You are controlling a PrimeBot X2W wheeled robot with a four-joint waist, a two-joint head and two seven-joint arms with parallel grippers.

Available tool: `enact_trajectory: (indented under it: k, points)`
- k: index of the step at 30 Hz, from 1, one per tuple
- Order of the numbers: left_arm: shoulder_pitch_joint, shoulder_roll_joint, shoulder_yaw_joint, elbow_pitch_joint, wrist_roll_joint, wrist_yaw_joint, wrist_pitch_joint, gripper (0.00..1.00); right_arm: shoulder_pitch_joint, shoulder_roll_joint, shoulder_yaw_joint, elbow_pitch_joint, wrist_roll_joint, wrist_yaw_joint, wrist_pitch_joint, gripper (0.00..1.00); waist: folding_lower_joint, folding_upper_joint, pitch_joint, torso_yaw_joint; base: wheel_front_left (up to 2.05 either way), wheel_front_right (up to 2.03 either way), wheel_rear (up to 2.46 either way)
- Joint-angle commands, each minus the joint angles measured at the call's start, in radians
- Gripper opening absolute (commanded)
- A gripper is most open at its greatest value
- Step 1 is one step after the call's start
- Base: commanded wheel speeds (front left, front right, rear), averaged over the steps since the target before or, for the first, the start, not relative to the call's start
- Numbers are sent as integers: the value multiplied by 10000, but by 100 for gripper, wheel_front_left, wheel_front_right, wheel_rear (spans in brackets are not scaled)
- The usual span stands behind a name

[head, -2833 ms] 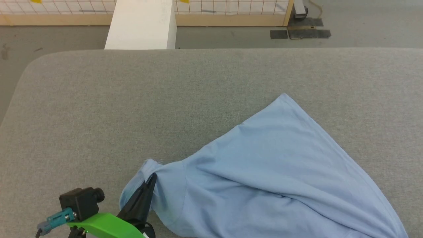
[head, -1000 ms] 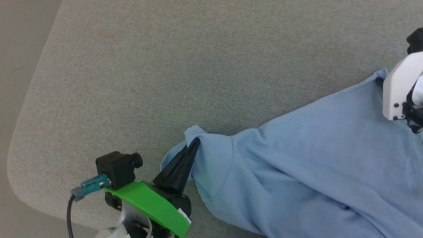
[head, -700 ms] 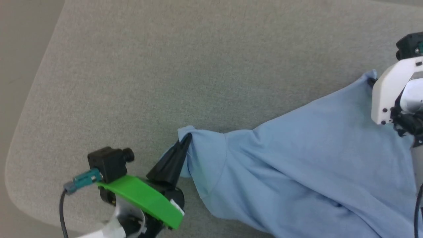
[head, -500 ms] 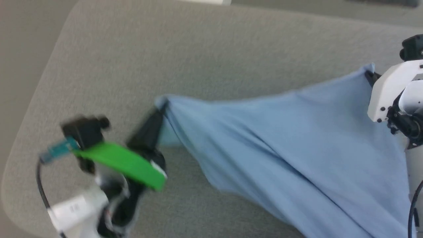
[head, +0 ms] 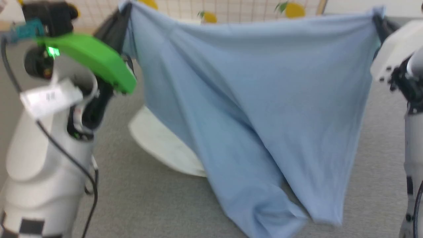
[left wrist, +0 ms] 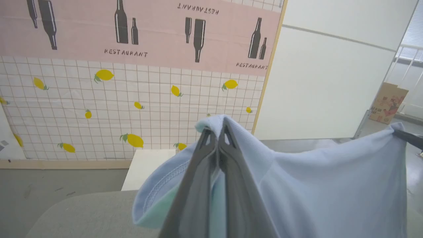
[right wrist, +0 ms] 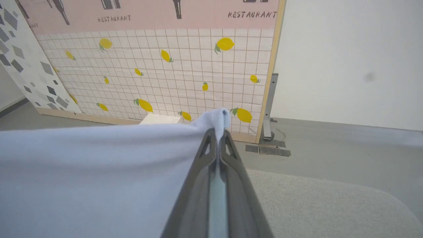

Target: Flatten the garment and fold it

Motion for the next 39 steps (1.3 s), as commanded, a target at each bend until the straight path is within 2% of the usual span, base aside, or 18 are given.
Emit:
enact_trajectory:
  k: [1, 3, 8, 15, 19, 24, 32, 39]
  points:
    - [-528, 188, -96, 309, 334, -160, 35, 0, -364, 31, 9, 137, -159, -15, -120, 0, 0, 0, -771, -658, 0, 0, 0]
    - [-1117, 272, -169, 853, 577, -222, -9, 0, -807, 69, 23, 333, -291, -15, -237, 0, 0, 0, -883, -735, 0, 0, 0]
    - [-2563, 260, -46, 2363, 1023, -41, -478, 0, -1981, 235, 24, 954, -711, -15, -627, 0, 0, 0, -1120, -941, 0, 0, 0]
    - [-3922, 198, -112, 3547, 1069, -28, -154, 0, -3187, 344, 431, 1746, -1036, -15, -605, 0, 0, 0, -916, -1222, 0, 0, 0]
    - [-4651, 166, 61, 3804, 990, 172, -12, 0, -3808, 340, 390, 1956, -1126, -15, -486, 0, 0, 0, -213, -1331, 0, 0, 0]
    - [-5696, 55, 467, 4033, 921, 472, -542, 0, -4680, 337, 139, 2242, -1563, -15, -677, 0, 0, 0, 1068, -1434, 0, 0, 0]
    - [-7606, -423, 588, 4741, 1003, 402, -1876, 0, -6407, 684, -613, 3006, -2644, -15, -1833, 0, 0, 0, 3092, -1435, 0, 0, 0]
    - [-9076, -633, 579, 5435, 1322, 233, -3509, 0, -7600, 822, -1129, 3707, -3636, -15, -3053, 0, 0, 0, 4300, -1354, 0, 0, 0]
